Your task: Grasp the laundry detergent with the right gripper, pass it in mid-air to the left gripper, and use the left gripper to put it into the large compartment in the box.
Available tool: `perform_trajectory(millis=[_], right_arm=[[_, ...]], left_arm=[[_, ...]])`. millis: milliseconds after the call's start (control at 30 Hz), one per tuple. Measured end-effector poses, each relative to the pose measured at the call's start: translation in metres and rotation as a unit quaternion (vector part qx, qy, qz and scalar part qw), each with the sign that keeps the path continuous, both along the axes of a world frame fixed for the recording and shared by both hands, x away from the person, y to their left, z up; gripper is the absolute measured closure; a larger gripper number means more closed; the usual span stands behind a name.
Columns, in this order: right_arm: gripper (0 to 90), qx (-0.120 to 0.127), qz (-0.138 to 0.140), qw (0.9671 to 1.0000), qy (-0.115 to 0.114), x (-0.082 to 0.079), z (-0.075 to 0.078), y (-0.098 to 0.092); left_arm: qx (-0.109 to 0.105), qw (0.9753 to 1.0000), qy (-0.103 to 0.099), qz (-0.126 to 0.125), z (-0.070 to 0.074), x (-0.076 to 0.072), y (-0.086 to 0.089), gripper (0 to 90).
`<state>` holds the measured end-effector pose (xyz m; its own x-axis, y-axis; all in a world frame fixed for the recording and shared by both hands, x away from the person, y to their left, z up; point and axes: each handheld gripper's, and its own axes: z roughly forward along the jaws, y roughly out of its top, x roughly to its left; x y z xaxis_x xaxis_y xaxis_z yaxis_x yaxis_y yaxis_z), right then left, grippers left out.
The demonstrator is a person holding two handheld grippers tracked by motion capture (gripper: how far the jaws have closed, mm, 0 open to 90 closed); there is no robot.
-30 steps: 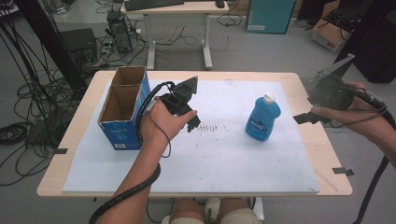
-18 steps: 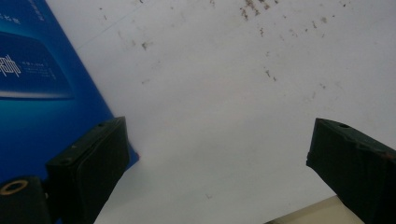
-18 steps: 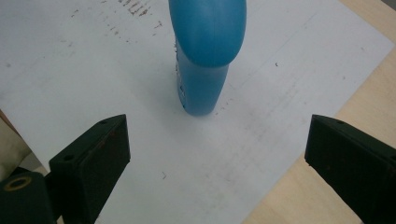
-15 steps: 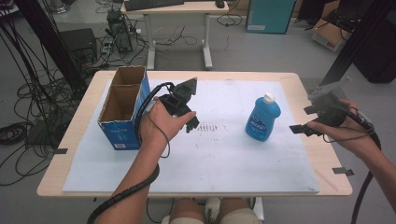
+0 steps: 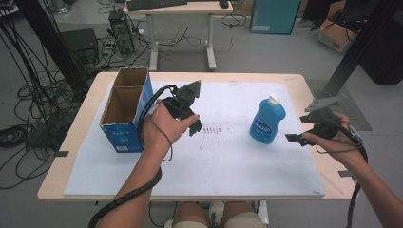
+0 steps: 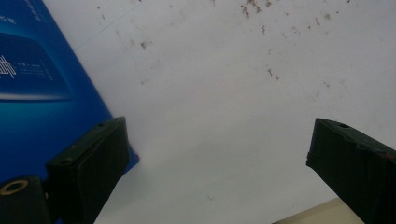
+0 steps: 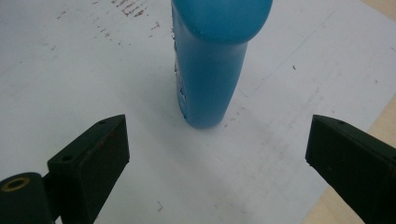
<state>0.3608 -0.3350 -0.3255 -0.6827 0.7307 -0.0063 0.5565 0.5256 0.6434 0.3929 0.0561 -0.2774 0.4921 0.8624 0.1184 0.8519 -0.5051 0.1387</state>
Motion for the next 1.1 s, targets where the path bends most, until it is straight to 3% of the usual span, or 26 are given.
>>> perform_trajectory(millis=[567,1100], right_arm=[[5.4,0.026,0.0,0.9994,-0.023,0.012,-0.033,0.009],[5.1,0.047,0.006,0.9977,-0.047,0.019,-0.05,0.021]], left_arm=[[0.004,1.0,0.008,0.001,-0.01,0.007,0.003,6.1],[0.007,0.9999,0.008,-0.002,-0.012,0.01,0.002,6.2]])
